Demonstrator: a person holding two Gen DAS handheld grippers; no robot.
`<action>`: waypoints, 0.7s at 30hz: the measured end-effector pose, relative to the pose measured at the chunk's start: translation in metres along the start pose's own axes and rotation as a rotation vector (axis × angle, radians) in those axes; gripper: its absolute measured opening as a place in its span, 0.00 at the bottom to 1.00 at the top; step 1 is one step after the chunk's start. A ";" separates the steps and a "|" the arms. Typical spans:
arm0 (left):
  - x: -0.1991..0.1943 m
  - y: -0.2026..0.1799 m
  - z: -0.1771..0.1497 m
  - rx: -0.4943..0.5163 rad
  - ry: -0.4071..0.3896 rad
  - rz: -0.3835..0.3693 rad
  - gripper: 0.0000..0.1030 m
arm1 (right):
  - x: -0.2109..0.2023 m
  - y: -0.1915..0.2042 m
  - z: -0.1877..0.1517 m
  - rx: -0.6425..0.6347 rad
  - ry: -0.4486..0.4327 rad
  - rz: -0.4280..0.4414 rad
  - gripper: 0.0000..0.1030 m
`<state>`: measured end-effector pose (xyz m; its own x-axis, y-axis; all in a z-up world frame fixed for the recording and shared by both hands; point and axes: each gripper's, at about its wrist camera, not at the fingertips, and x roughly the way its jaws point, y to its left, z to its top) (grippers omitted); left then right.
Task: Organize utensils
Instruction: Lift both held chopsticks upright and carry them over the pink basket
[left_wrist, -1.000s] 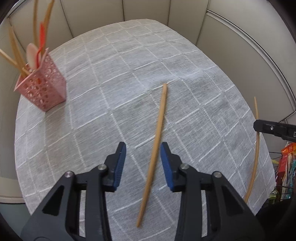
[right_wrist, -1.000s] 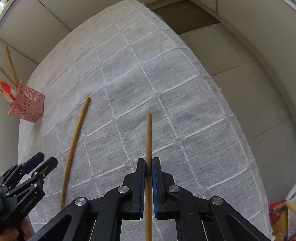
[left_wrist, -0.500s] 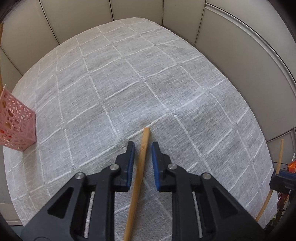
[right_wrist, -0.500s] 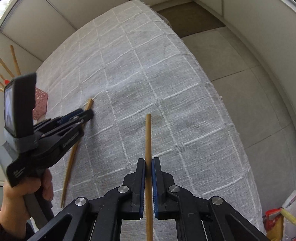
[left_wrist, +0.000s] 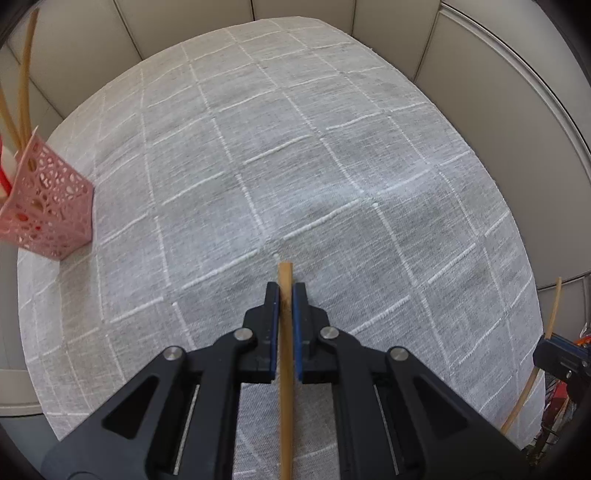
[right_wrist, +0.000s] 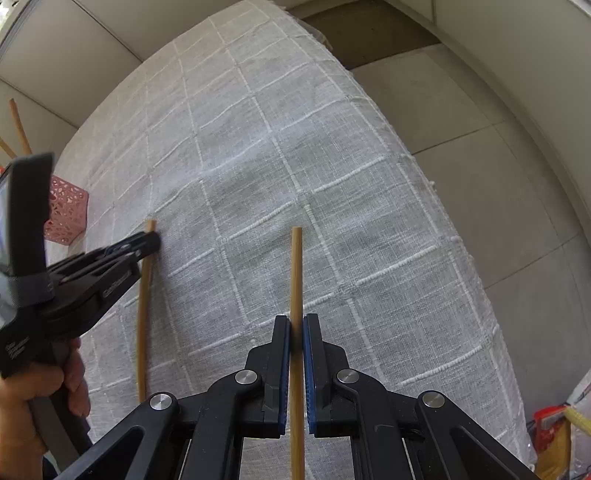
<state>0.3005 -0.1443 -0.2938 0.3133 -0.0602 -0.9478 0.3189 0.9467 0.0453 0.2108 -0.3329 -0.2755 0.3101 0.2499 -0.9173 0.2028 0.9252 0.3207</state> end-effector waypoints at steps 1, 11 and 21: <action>-0.003 0.004 -0.004 -0.014 -0.001 -0.003 0.08 | 0.001 0.000 -0.001 0.001 0.003 -0.001 0.05; -0.046 0.045 -0.051 -0.104 -0.072 -0.011 0.08 | 0.005 0.014 -0.010 -0.028 0.016 -0.003 0.05; -0.127 0.099 -0.113 -0.214 -0.244 -0.001 0.08 | -0.027 0.065 -0.032 -0.163 -0.102 0.025 0.05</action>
<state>0.1909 -0.0075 -0.2046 0.5266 -0.1106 -0.8429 0.1318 0.9901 -0.0476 0.1861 -0.2706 -0.2377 0.4073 0.2506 -0.8782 0.0438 0.9552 0.2928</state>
